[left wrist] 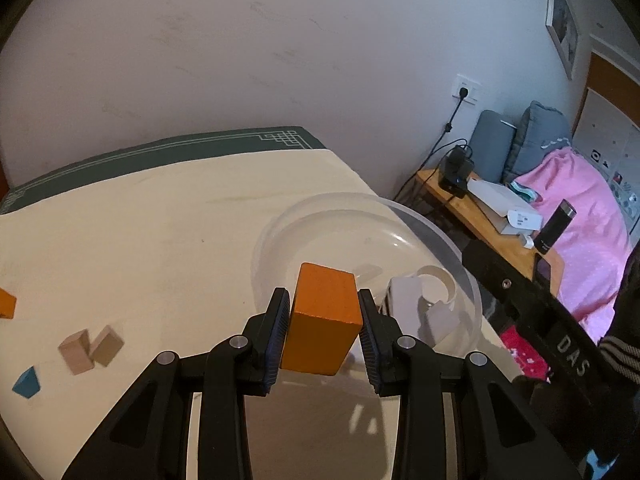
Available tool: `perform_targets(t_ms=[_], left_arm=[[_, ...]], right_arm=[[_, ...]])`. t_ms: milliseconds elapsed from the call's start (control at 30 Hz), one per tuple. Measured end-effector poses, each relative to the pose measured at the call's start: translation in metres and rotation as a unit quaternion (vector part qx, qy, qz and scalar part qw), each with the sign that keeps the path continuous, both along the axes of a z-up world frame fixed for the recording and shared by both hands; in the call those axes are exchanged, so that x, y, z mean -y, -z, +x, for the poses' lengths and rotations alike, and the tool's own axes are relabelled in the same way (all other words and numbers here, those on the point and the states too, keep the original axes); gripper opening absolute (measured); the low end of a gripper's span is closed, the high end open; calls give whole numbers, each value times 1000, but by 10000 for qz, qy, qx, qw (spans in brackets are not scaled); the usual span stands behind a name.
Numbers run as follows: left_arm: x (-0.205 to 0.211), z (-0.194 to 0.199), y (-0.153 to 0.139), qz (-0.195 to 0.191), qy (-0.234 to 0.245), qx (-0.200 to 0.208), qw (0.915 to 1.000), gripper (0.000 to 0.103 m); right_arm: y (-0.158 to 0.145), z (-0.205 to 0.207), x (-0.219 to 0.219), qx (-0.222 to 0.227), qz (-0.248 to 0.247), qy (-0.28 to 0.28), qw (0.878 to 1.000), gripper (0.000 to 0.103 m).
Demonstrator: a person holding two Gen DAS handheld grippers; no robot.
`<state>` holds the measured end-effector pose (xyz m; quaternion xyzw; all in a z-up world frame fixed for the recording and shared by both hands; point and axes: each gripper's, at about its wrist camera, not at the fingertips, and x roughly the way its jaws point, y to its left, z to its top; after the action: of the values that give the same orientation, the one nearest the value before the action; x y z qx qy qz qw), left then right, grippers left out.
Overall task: Organize rigid objects
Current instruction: 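Lower the orange block into the bowl and open the left gripper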
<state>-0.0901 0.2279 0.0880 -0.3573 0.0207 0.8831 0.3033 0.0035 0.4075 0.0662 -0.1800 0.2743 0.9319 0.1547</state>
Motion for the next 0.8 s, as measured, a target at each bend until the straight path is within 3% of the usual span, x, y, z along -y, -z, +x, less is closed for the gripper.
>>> perform_targets(t_ms=[133,200,233,267,433,633,800], left_arm=[[-6,-2,2,101,86,-8,9999,36],[-6,-4,2,160,68,-2,9998,48],[-4,-4,3,184,21,-16,9998,63],[-1,-5,3,225,-49,-58,9997,70],[10,-10,4,260,-326,-65,9991,70],[20,-11,8,39,-628,-208,9978,70],[27,-6,10,-52,-773,-279,9966,78]], right_arm=[[1,2,-1,-5,-11,11,10000,91],[1,3,-1,-10,-17,32,10000,91],[1,3,-1,-14,-16,43,10000,91],[0,4,-1,-15,-16,51,10000,91],[0,5,0,-11,-3,67,10000,91],[0,3,5,16,87,26,10000,91],[0,3,8,-12,190,-47,9998,94]])
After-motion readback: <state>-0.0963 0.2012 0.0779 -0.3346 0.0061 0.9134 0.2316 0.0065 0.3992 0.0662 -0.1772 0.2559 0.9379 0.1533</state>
